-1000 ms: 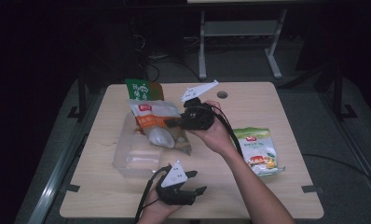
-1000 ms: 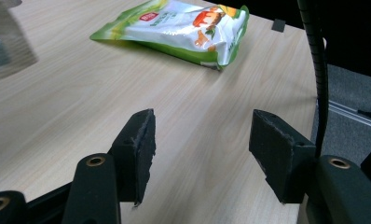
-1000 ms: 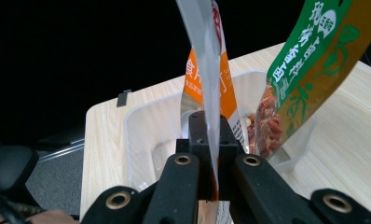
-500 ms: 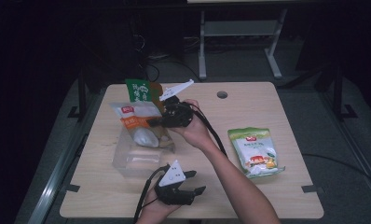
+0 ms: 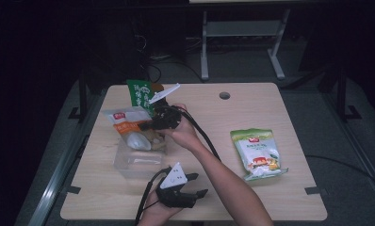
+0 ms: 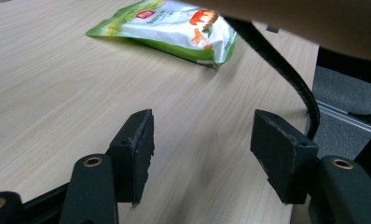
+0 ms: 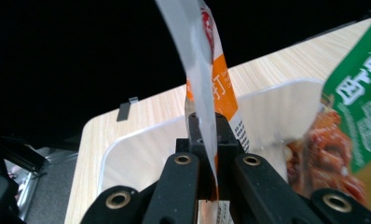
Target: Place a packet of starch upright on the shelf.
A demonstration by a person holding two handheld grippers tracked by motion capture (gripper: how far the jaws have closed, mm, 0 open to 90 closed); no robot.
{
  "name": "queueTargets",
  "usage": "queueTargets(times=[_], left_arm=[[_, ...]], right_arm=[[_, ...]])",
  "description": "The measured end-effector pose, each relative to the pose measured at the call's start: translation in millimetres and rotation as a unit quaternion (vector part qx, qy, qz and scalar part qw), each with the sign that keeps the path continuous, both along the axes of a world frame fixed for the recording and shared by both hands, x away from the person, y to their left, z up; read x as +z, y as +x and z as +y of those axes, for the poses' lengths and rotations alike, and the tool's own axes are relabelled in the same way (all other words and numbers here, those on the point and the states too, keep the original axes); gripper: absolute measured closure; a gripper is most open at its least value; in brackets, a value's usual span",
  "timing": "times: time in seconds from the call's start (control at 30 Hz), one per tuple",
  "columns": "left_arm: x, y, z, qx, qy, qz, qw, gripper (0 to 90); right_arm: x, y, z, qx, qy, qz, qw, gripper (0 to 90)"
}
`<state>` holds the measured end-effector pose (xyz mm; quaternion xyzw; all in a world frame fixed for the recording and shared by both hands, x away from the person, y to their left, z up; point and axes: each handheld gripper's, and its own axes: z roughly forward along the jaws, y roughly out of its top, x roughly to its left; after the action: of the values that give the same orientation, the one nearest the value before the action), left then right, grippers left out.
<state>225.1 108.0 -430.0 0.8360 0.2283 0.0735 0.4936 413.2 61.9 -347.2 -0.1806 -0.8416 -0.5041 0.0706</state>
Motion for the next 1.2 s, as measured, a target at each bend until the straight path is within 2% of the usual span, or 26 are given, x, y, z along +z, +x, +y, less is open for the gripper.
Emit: queueTargets(times=[0.13, 0.2, 0.23, 0.43, 0.5, 0.53, 0.6, 0.67, 0.93, 1.03, 1.2], left_arm=[[0.1, 0.1, 0.6, 0.003, -0.003, 0.002, 1.0000, 39.0], [0.3, -0.6, 0.6, 0.005, -0.006, 0.004, 1.0000, 39.0], [0.5, -0.7, 0.7, 0.005, -0.007, 0.003, 1.0000, 39.0], [1.2, -0.9, 1.3, 0.004, -0.007, 0.001, 1.0000, 38.9], [1.3, -0.9, 1.2, 0.004, -0.006, 0.001, 1.0000, 38.8], [1.5, -0.9, 1.3, 0.003, -0.005, 0.001, 1.0000, 38.8], [1.4, -1.0, 1.0, 0.003, -0.004, 0.002, 1.0000, 38.7], [0.8, -0.8, 0.3, 0.002, -0.002, 0.001, 1.0000, 38.6], [0.2, -1.3, -2.0, 0.002, -0.001, -0.001, 1.0000, 38.4], [0.4, -0.8, -1.6, 0.003, -0.002, 0.000, 1.0000, 38.4], [1.2, 0.1, -0.3, 0.005, 0.001, -0.003, 1.0000, 38.4]], right_arm=[[-6.0, 2.3, 5.7, 0.001, 0.011, 0.005, 0.9999, 89.8], [-10.3, 3.1, 8.1, -0.004, 0.007, 0.008, 0.9999, 89.8], [-17.3, 3.7, 9.9, -0.008, 0.002, 0.014, 0.9999, 89.7], [-25.1, 2.3, 11.8, -0.014, -0.003, 0.015, 0.9998, 88.4], [-23.4, 1.7, 9.9, -0.011, 0.003, 0.012, 0.9999, 84.9], [-19.9, 2.2, 5.6, -0.009, 0.004, 0.014, 0.9999, 78.9], [-18.5, 1.1, 4.3, -0.011, 0.001, 0.014, 0.9998, 78.6], [-16.4, -1.2, -0.2, -0.015, -0.014, 0.003, 0.9998, 77.3], [-13.6, -5.5, -9.2, -0.020, -0.030, -0.008, 0.9993, 77.4], [-10.8, -6.5, -11.0, -0.023, -0.043, -0.020, 0.9986, 77.6], [-9.4, -6.7, -12.8, -0.030, -0.045, -0.021, 0.9983, 79.2]])
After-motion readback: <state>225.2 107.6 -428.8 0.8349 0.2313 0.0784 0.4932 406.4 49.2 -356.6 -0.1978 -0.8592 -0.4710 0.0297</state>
